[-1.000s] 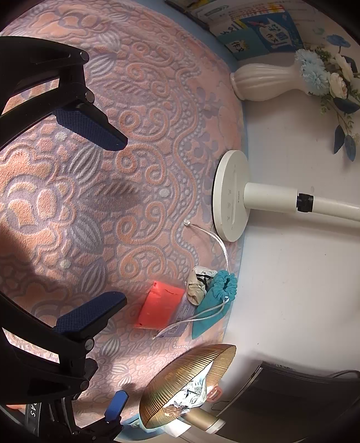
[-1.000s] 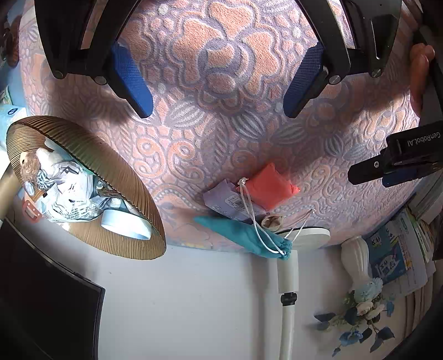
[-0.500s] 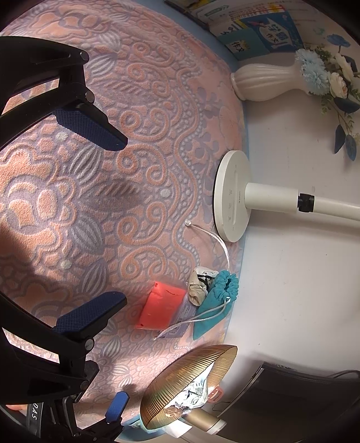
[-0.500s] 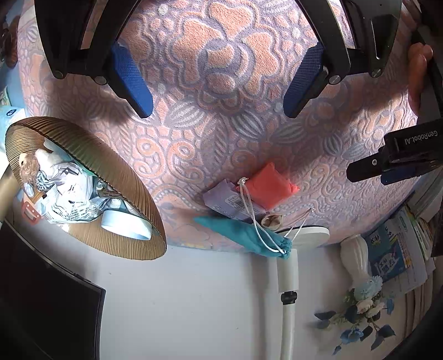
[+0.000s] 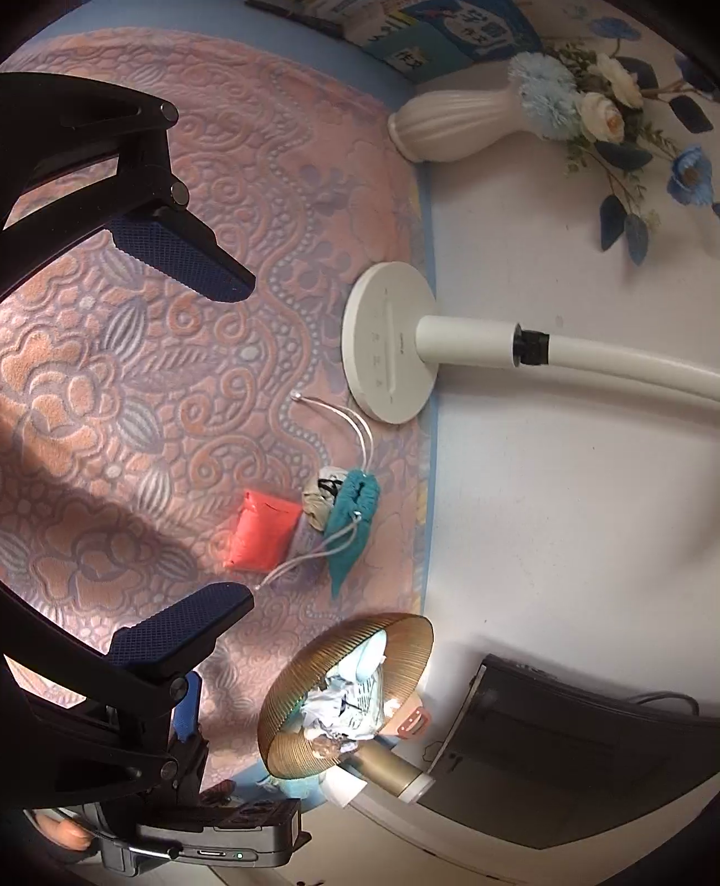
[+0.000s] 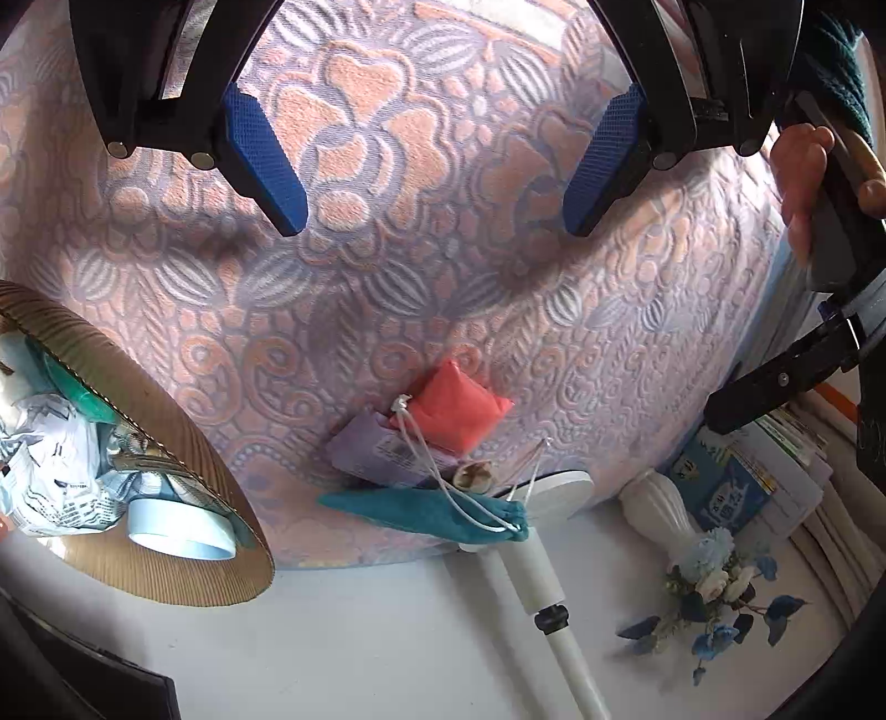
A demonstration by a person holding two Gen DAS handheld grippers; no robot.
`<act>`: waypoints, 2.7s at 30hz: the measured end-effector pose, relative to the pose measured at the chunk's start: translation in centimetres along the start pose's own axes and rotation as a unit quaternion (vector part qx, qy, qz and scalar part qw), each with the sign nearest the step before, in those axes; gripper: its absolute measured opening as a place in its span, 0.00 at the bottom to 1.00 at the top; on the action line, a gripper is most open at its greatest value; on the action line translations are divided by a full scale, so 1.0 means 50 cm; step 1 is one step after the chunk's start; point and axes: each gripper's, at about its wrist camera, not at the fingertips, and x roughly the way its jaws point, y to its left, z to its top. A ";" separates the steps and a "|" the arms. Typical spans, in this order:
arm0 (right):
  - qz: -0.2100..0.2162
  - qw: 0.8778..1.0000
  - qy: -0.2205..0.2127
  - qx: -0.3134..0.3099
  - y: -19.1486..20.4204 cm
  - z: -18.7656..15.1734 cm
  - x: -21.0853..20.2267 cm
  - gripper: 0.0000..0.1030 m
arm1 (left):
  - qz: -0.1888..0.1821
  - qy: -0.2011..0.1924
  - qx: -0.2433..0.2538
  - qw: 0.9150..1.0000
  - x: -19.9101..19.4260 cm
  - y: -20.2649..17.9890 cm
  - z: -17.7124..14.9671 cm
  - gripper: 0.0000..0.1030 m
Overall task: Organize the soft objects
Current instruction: 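Lower both tools toward the teal drawstring pouch and red sachet, then grasp the red sachet with the right tool while the left tool grasps the teal pouch, then carry the red sachet and teal pouch into the amber bowl and open both tools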
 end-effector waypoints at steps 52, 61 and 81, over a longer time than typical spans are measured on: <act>-0.064 0.975 -0.201 -0.067 0.098 -0.038 -0.230 0.49 | -0.138 -0.080 -0.002 0.987 -0.121 -0.073 0.146 0.24; -0.170 0.940 -0.291 0.045 -0.099 0.067 -0.438 0.49 | -0.185 -0.085 0.049 0.978 -0.071 -0.259 0.218 0.24; -0.149 0.951 -0.178 0.206 -0.358 0.126 -0.353 0.66 | -0.158 -0.012 0.117 0.980 0.140 -0.437 0.197 0.85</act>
